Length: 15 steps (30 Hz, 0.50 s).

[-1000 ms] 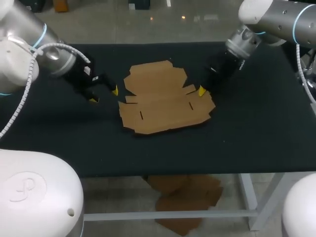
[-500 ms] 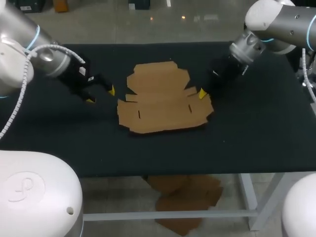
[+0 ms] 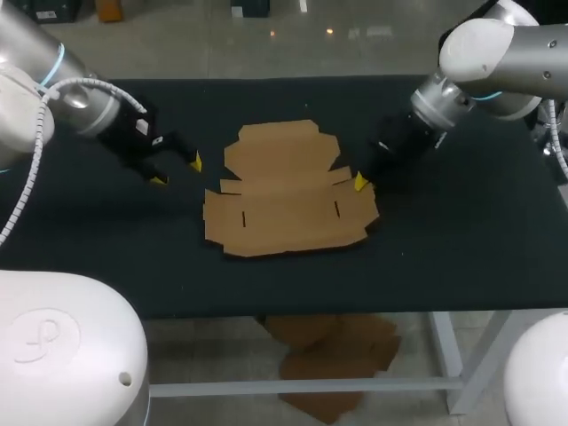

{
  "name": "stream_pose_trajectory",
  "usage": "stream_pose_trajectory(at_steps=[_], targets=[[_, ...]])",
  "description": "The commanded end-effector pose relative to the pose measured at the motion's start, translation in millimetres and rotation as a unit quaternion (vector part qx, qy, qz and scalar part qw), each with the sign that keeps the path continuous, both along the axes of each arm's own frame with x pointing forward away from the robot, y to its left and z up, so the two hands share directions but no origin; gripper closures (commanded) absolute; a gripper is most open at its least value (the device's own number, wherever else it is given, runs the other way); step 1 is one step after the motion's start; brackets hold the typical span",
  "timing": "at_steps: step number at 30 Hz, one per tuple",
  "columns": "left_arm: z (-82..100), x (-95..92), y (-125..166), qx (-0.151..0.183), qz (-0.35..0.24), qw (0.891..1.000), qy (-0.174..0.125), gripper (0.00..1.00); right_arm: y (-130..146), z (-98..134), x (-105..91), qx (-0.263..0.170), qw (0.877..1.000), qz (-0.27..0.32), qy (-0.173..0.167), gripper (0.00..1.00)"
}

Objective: Assemble the packaging by folding the flat box into shape, placing the metal phone stand inside, and closing the box properly

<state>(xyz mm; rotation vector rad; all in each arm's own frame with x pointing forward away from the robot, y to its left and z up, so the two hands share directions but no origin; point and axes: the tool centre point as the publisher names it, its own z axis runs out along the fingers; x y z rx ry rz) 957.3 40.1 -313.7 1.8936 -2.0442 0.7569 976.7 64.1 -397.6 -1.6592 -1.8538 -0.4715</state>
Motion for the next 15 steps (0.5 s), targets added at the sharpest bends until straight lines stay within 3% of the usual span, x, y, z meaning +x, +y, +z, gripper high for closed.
stream_pose_trajectory(at_steps=[1, 15], targets=[[0.0, 0.8, 1, 0.001, -0.002, 1.0, 0.002, 0.0, -2, -2, -10.0, 0.008, 0.992, -0.085, -0.092, 1.0], [0.2, 4.6, -1, 0.002, -0.01, 1.0, 0.006, 0.0, -3, -6, -20.6, 0.044, 0.993, -0.078, -0.081, 1.0]])
